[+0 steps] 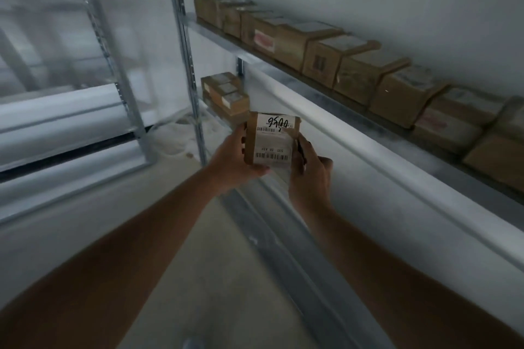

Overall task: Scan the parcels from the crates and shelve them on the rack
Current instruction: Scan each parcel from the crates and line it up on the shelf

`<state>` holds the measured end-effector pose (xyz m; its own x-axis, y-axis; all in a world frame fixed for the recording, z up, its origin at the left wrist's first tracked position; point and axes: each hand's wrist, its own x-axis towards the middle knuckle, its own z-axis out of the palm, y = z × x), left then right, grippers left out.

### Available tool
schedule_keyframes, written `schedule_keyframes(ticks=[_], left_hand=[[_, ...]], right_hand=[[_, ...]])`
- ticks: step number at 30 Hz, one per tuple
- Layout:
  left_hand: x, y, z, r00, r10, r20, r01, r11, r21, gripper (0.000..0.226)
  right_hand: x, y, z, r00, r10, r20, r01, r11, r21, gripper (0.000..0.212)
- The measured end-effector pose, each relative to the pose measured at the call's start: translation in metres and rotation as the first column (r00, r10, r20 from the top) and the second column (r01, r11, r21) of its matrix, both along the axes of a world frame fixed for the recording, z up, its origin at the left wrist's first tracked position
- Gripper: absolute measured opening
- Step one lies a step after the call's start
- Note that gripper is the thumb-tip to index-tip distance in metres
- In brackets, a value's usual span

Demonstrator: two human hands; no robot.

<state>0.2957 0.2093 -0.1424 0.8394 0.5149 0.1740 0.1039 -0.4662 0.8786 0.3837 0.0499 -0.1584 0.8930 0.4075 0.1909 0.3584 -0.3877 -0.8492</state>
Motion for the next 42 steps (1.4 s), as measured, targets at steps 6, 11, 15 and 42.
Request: schedule_keyframes(ticks=[6,11,15,42], left_hand=[[0.049,0.133,-0.016,0.998,0.008,-0.059,-0.003,0.996,0.087,0.091],[0.088,0.234,-0.026,0.995,-0.033,-0.098,0.045,0.992,0.116,0.097],[0.121,0.298,-0.037,0.986,-0.078,-0.149,0.096,0.988,0.118,0.096],[0.382,0.501,-0.145,0.802,-0.397,-0.445,0.53,0.817,0.226,0.092]], right_hand=[[0.045,0.131,-0.018,1.0,-0.026,-0.005,0.026,0.999,-0.038,0.046],[0.078,0.23,-0.032,0.996,-0.089,-0.027,0.087,0.992,-0.086,0.045],[0.106,0.292,-0.046,0.99,-0.129,-0.057,0.121,0.986,-0.117,0.046],[0.294,0.473,-0.167,0.81,-0.501,-0.304,0.396,0.851,-0.345,0.044]])
